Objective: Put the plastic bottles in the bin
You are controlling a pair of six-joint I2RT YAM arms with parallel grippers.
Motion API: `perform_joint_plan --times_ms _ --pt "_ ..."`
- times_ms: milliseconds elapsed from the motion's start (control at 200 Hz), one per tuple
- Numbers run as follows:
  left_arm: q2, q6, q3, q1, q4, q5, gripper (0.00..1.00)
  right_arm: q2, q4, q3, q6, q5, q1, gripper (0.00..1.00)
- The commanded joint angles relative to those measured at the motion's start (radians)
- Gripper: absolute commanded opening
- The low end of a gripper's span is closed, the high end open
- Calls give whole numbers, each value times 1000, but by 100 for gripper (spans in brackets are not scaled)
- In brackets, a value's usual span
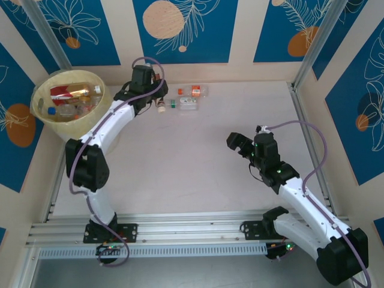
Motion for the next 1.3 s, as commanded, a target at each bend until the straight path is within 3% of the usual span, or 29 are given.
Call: perform_joint_plan --times_ms 0,105,260,605,815,975,1155,1295 --pt "-75 -21 -3 -9 60 123 41 -4 124 -6 -68 -158 -1 99" --pt "-146 -7 -51 -9 68 163 40 10 151 11 -100 -225 15 99" --pt "-265 54 -108 -8 31 159 40 46 132 50 -120 -195 47 99" --pt "-518 185 -227 16 -52 -145 40 124 152 84 -103 -158 82 99" --pt "-576 143 -261 108 -82 -133 40 177 157 123 -115 -162 99 99" --pt "-613 136 -263 201 -120 -219 40 198 136 153 -138 -145 122 99" --pt "-638 104 -262 350 -105 -189 39 206 124 162 -142 -125 134 99" --pt "-632 86 -274 401 -61 -195 39 205 127 161 -134 -109 139 99"
